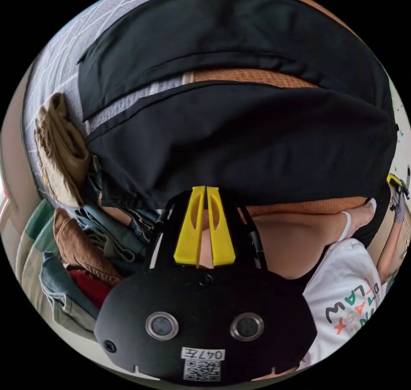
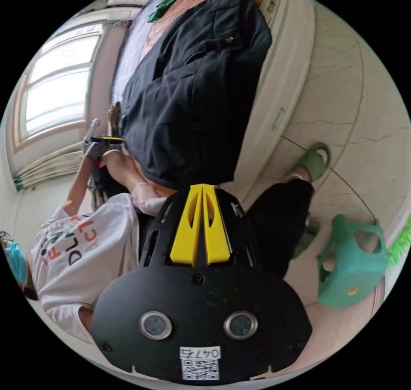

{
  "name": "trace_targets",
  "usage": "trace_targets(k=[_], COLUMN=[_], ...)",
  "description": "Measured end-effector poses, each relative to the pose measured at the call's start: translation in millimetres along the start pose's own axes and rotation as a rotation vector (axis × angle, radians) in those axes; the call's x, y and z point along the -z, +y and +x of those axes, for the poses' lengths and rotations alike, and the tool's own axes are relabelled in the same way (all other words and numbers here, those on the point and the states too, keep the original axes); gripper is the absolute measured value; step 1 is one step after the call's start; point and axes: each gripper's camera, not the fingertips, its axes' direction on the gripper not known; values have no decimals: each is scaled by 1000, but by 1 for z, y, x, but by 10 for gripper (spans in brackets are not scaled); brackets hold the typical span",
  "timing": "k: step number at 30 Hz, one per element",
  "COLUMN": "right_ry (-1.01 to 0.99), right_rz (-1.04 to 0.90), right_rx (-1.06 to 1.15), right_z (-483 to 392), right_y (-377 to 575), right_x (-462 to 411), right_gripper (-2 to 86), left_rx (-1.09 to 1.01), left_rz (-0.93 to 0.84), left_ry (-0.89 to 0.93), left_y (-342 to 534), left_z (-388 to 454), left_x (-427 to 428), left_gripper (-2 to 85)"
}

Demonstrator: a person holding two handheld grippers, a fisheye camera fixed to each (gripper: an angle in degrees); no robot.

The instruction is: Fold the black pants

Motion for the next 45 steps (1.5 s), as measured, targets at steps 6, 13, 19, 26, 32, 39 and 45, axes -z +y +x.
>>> trace_targets(k=[6,13,19,26,32,39,45], right_ry=[148,20,-41,-297,-197,-35,-33], right_rz=[57,107,33,-62,-21,2,-31], right_rx=[-31,97,126,262,372,264,49], right_z=[13,43,97,108,71,39,40], right_y=[34,-11,-49,-76,-55,-34,-49], right_x=[-7,-43,-82,-103,-65,-13,-4], right_gripper=[2,122,164,72,-4,-6,-2], left_rx=[-132,-160,-195,-215,-223,-326,-352], left_rz=[-62,-4,132,145,68,10,44], left_ry=[3,180,217,51,-49,69,77], left_y=[-11,-3,17,2,-8,1,17], left_z=[22,15,22,56,67,70,49], left_x=[16,34,64,66,43,23,10], left_gripper=[-9,-8,-8,-5,-2,-7,-7])
